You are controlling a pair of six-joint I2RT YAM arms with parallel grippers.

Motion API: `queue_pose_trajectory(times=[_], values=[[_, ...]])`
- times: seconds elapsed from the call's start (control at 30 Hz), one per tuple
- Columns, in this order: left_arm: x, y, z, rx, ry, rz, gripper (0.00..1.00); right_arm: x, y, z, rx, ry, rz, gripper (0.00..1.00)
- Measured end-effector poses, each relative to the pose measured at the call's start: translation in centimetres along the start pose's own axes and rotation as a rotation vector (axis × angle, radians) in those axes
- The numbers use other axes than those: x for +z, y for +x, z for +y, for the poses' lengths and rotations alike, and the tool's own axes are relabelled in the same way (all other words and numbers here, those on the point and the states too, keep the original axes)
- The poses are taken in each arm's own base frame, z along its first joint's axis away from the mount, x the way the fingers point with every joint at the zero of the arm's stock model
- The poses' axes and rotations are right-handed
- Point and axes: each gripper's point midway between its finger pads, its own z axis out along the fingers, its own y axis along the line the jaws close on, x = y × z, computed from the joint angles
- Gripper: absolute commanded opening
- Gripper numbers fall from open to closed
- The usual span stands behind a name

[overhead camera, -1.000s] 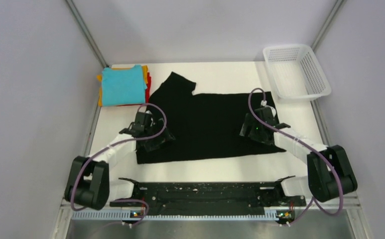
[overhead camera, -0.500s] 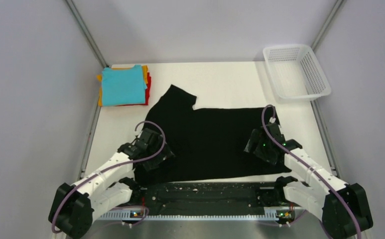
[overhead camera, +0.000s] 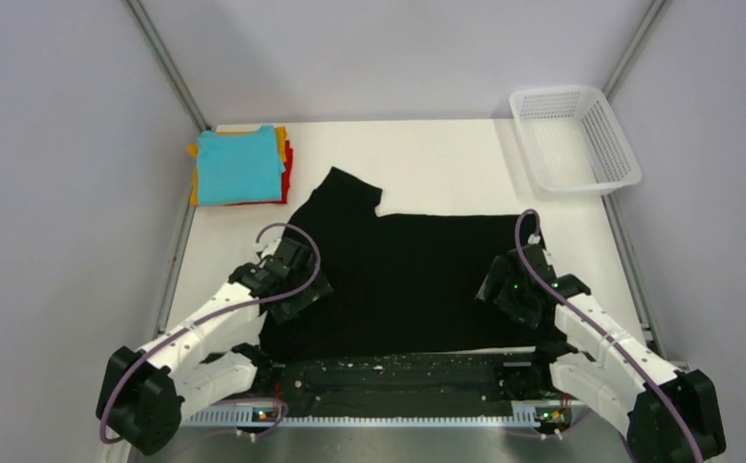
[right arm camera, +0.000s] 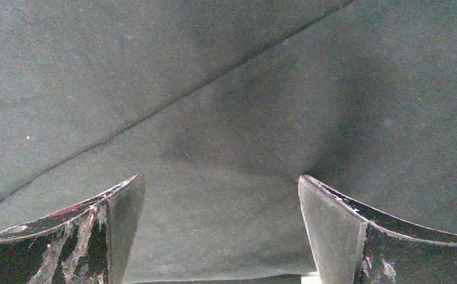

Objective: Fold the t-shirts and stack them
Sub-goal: Grab the side of the flattened tshirt furthest away from the robot with both arms

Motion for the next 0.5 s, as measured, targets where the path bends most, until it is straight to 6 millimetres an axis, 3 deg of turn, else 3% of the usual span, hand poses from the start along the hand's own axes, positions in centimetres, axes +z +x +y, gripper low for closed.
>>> queue_pose_trajectory(times=[0.13, 0.37, 0.5], values=[[-1.8, -2.2, -2.4, 0.045, 0.039, -0.051, 0.99, -0.9, -0.8, 0.0, -0.005, 0.023, -0.018, 0.99], [-6.3, -9.6, -8.9, 0.158, 0.143, -0.264, 0.99, -6.3, -10.2, 5.8, -0.020, -0.065, -0.303, 0.99], [-5.8, -15.1, -12.9, 0.195, 0.144, -0.318, 0.99, -7.8, -13.4, 6.3, -0.010, -0.048, -0.437, 0.99]])
